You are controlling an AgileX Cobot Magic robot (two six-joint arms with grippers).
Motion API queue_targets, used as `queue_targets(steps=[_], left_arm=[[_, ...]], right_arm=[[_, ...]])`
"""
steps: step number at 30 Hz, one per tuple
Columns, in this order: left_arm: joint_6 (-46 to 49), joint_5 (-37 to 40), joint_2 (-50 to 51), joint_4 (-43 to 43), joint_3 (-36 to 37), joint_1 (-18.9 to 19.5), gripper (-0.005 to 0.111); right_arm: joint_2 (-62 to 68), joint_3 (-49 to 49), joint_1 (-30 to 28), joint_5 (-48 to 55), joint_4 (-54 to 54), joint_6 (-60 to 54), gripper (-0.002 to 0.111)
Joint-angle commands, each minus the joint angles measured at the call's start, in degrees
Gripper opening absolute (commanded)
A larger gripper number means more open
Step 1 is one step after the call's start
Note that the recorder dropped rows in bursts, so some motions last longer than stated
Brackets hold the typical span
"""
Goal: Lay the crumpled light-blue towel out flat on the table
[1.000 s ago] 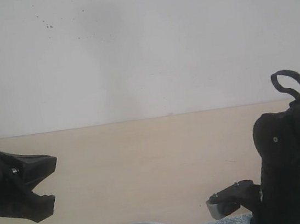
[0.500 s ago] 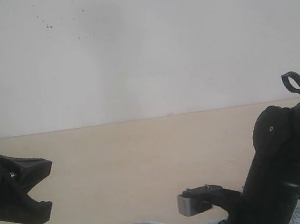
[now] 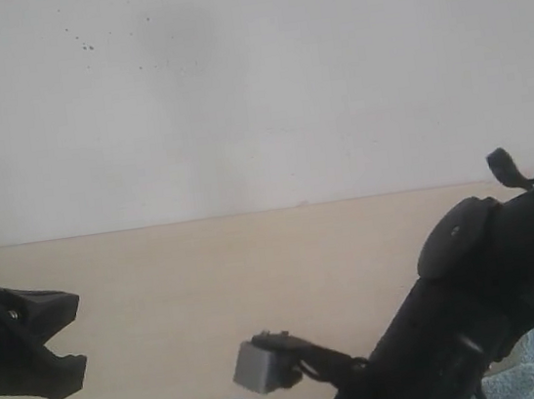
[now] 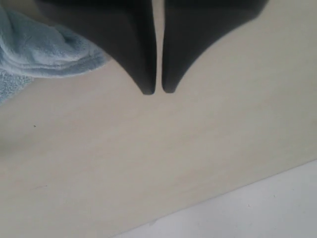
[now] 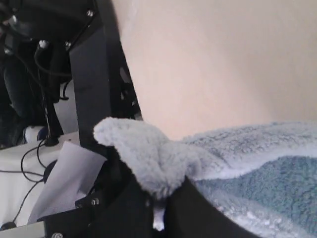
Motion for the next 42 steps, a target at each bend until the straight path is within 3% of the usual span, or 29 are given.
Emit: queue_targets(steps=[1, 4, 10, 12, 17, 19, 30, 37, 39, 42], left_arm=[[-0.7, -1.6, 0.2, -0.7, 0.5, 0.1, 0.004], [-0.7, -3.4, 0.2, -0.7, 1.4, 0.1, 0.004], [0.2, -4.3, 0.2, 0.2, 2.6, 0.1, 0.004], [0.2, -4.8, 0.4, 2.2, 2.6, 0.1, 0.004], [0.2, -10.9, 2.3, 2.8, 2.6, 0.1, 0.004], [0.2, -13.8, 3.5, 2.8, 2.6, 0.1, 0.004], [0.2, -16.1, 6.9, 2.8, 2.1, 0.1, 0.004], [0.2, -17.4, 6.9, 2.8, 2.1, 0.1, 0.004], [0.2, -17.4, 6.9, 2.8, 2.1, 0.1, 0.004], [0.2, -17.4, 6.9, 2.8, 2.1, 0.1, 0.004]], right_arm=[[-0.1, 0.0, 6.3, -0.3, -2.4, -1.3, 0.000], [-0.1, 0.0, 9.4, -5.0, -7.3, -1.6, 0.000], [-0.1, 0.0, 9.9, -13.7, -14.8, 7.1, 0.003], [-0.1, 0.0, 9.9, -13.0, -16.1, 8.3, 0.014], [-0.1, 0.0, 9.9, -13.3, -19.2, 11.9, 0.059], [-0.2, 0.0, 9.9, -13.4, -20.3, 12.6, 0.067], [-0.2, -9.1, 9.9, -8.6, -41.7, 29.2, 0.067], [-0.2, -15.8, 9.9, -5.3, -68.5, 46.8, 0.067], [-0.2, -15.7, 8.4, -5.3, -75.4, 50.6, 0.067], [-0.4, -16.1, -1.2, -6.7, -76.6, 57.4, 0.067]])
